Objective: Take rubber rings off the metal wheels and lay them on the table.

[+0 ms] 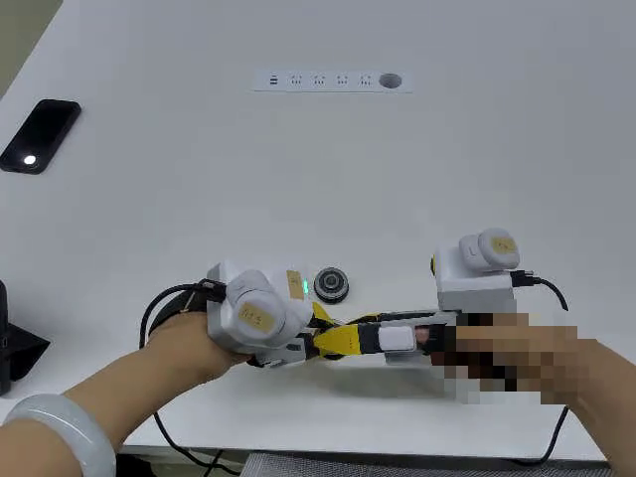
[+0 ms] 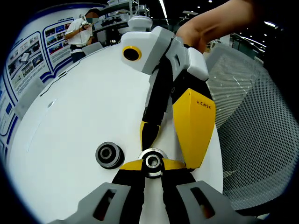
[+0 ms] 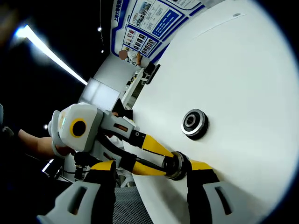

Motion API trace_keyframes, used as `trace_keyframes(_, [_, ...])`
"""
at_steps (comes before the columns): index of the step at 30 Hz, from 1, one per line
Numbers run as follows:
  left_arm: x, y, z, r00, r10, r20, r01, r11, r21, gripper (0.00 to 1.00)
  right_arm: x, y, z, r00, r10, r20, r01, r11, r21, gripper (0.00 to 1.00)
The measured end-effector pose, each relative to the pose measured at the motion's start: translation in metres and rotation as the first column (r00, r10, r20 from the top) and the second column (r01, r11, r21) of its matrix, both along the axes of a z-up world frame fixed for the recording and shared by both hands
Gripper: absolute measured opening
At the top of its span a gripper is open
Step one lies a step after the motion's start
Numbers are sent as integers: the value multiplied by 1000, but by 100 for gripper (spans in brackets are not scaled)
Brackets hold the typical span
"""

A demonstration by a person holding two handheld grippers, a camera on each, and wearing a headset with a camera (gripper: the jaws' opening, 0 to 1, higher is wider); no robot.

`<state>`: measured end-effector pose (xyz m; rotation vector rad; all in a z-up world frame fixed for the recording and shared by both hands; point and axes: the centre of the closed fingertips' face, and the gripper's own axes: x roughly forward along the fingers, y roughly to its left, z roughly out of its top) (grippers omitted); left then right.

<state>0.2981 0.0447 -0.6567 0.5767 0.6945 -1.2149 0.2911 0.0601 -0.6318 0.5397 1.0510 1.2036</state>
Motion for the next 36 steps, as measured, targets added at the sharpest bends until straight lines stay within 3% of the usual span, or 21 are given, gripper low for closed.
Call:
trace_keyframes(8, [0,1,-1,1000,-4,0,4,1000,2,13,-3,-1,3,999,33,-2,-33,999,-8,64])
trace_keyframes(11, [0,0,-1,1000,-6,0,6,1000,2,13,-9,-3,1,998,58,-29,-59,998,-19,65])
trace_keyframes(13, [-1,0,-1,1000,-6,0,6,1000,2,13,-8,-4,1,998,61,-14,-61,998,-18,63])
trace_keyframes(32, [0,1,-1,1000,-6,0,6,1000,0,13,-11,-8,6,999,49,-19,-49,999,-13,60])
trace_keyframes(36, [-1,1,-1,1000,-5,0,5,1000,-1,13,-10,-10,2,999,37,-31,-38,999,-26,54])
